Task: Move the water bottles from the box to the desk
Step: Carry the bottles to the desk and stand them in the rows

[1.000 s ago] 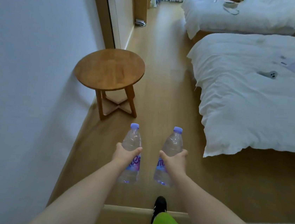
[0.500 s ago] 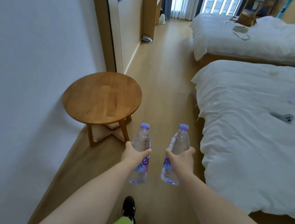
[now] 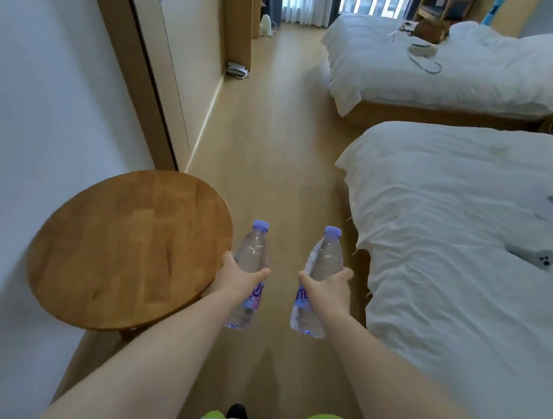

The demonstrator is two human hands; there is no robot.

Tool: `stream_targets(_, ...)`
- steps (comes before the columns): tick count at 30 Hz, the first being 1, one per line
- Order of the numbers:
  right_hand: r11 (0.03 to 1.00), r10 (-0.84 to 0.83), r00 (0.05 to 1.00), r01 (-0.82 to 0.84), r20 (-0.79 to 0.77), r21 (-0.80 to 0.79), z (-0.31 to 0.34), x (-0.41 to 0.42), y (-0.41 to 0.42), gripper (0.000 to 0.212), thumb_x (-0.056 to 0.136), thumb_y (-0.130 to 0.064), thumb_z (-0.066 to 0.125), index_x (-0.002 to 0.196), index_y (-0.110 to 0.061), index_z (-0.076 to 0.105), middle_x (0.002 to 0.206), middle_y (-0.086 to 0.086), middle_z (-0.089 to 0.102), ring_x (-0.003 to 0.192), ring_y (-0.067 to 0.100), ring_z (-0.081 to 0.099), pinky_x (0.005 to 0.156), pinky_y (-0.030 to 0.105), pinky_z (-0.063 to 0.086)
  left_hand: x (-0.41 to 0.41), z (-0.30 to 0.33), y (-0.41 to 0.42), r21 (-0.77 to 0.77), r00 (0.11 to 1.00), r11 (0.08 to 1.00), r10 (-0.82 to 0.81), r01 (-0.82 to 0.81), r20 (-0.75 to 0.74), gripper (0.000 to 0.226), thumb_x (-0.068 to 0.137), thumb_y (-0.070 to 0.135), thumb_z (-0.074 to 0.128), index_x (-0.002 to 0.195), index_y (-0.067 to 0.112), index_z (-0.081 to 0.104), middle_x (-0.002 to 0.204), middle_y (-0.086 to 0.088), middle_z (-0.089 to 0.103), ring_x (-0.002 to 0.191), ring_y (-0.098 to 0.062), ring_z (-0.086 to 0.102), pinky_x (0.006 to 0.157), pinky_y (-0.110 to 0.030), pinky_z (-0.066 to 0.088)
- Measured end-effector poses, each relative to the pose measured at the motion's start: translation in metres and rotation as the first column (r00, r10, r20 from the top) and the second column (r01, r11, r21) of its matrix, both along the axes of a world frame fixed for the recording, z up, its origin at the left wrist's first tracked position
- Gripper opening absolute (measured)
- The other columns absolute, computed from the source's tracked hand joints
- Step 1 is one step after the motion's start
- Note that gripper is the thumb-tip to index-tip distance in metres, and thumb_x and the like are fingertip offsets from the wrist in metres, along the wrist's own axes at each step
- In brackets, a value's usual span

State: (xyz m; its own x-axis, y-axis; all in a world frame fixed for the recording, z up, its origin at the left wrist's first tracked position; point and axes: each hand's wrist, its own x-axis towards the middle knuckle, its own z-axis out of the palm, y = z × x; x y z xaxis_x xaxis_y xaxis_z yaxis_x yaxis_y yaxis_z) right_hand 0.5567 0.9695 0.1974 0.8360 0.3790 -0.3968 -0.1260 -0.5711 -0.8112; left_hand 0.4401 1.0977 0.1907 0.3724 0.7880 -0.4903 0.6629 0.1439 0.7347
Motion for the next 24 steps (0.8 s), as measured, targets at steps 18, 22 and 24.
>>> stream_targets(18,0.982,0.173,0.979,-0.163,0.104,-0.095,-0.015,0.31,0.223,0.065,0.076,-0.04,0.077,0.11,-0.023,0.024,0.109,0.005,0.051,0.086,0.019,0.059,0.068,0.031,0.053,0.3,0.008,0.198,0.035,0.977,0.978,0.205,-0.207,0.053,0.065,0.075,0.03,0.077,0.121,0.009,0.036,0.117,-0.01,0.056,0.104,-0.031,0.058,0.093,-0.042,0.048)
stream_targets(22,0.979,0.2,0.972,-0.194,0.122,-0.063,0.0,0.373,0.268,0.064,0.077,-0.038,0.076,0.111,-0.024,0.025,0.109,0.005,0.051,0.086,0.017,0.059,0.063,0.025,0.049,0.358,0.015,0.236,0.029,0.968,0.968,0.246,-0.247,0.046,0.062,0.073,0.035,0.076,0.115,0.014,0.035,0.108,-0.005,0.055,0.096,-0.029,0.059,0.091,-0.043,0.049)
stream_targets(24,0.975,0.22,0.965,-0.212,0.141,-0.064,0.002,0.397,0.29,0.063,0.077,-0.039,0.075,0.11,-0.026,0.023,0.109,0.005,0.052,0.085,0.016,0.06,0.063,0.024,0.05,0.385,0.014,0.256,0.043,0.971,0.97,0.24,-0.241,0.019,0.06,0.072,0.039,0.076,0.108,0.018,0.032,0.104,-0.003,0.054,0.094,-0.029,0.059,0.089,-0.044,0.049)
